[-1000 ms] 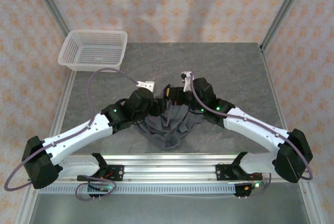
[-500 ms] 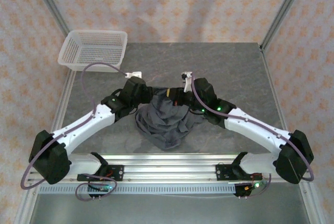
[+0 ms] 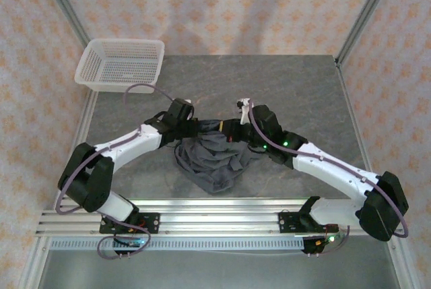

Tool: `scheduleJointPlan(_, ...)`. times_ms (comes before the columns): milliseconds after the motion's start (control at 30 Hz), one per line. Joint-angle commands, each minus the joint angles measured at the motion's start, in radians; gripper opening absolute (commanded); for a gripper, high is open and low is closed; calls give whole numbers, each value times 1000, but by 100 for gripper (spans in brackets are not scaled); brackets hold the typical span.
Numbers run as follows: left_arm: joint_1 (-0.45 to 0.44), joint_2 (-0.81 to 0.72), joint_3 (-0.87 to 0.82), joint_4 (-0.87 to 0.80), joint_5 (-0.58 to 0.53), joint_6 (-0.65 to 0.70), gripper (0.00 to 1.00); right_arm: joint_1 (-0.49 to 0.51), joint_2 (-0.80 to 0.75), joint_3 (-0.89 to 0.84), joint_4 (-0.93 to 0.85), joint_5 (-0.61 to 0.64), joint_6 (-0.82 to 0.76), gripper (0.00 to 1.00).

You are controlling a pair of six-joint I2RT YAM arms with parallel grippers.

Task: Fold the inside-out t-shirt
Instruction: Turn the T-shirt inside out at the center of the table.

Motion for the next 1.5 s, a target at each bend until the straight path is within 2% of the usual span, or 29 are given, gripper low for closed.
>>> scheduleJointPlan(0,38,-117,-6,-57,36,-18,0,-24,-76,-23,48,71,43,0)
scheduleJointPlan(100,51,-251,12,-79,128,-35,0,-116,-116,-141,145,47,153,1)
scheduleJointPlan(200,56,-362,49,-135,136,-39,0,-212,-141,-285,276,6,219,8)
scheduleJointPlan(300,59,-413,92,-185,155,-24,0,-225,-153,-332,277,-33,186,14)
scheduleJointPlan(367,59,-415,105,-197,199,-23,0,-224,-167,-316,271,-131,175,26)
scheduleJointPlan(400,59,-413,109,-200,220,-25,0,-217,-179,-308,275,-169,173,36)
scheduleJointPlan(467,57,-404,108,-203,238,-37,0,-171,-215,-280,251,-167,129,46)
scheduleJointPlan(600,57,-411,100,-203,244,-50,0,15,-259,-197,148,37,-101,57)
scheduleJointPlan(733,56,-432,103,-205,255,-58,0,85,-162,-48,4,138,-310,72)
scheduleJointPlan(900,56,-445,104,-220,246,-57,0,144,63,176,-141,147,-455,76)
scheduleJointPlan(1000,56,-448,102,-222,245,-62,0,180,180,271,-176,239,-480,74)
scheduleJointPlan(1033,56,-451,101,-223,245,-62,0,180,213,291,-180,278,-480,69)
scheduleJointPlan(1133,56,-457,104,-238,232,-57,0,180,279,306,-162,378,-491,42)
scheduleJointPlan(1200,56,-461,105,-247,224,-50,0,183,302,314,-164,319,-493,39)
scheduleJointPlan(1267,56,-462,108,-253,221,-45,0,187,317,317,-166,262,-479,43)
scheduleJointPlan(1333,56,-461,105,-251,219,-43,0,190,323,320,-165,252,-459,55)
scheduleJointPlan(1467,56,-454,106,-244,225,-47,0,191,302,303,-114,207,-433,62)
